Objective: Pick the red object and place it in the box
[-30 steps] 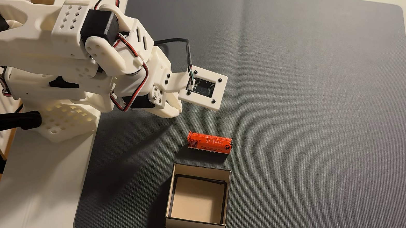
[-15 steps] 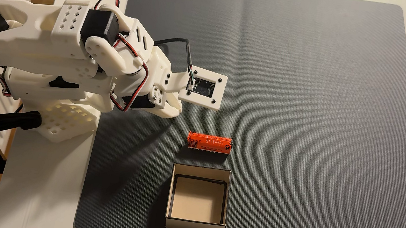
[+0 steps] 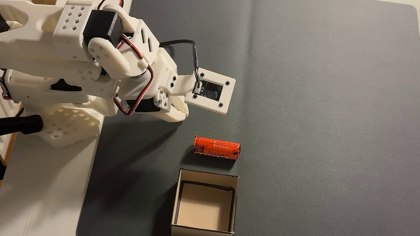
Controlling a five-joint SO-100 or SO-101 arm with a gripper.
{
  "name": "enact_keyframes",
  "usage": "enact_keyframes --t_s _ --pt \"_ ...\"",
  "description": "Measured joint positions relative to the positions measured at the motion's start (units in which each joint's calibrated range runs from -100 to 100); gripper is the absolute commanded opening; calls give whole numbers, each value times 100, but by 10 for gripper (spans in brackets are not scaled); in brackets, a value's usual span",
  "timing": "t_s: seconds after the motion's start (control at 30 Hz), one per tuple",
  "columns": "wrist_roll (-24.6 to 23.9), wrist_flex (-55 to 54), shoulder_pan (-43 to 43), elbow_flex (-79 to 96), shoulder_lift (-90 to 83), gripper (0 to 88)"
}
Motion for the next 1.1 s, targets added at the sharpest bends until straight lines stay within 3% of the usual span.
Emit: enact_keyframes --t_s 0.5,0.8,1.1 --pt "-11 -61 0 0 17 7" --pt "-11 -2426 -37 0 52 7" --pt "194 -2791 215 0 52 8"
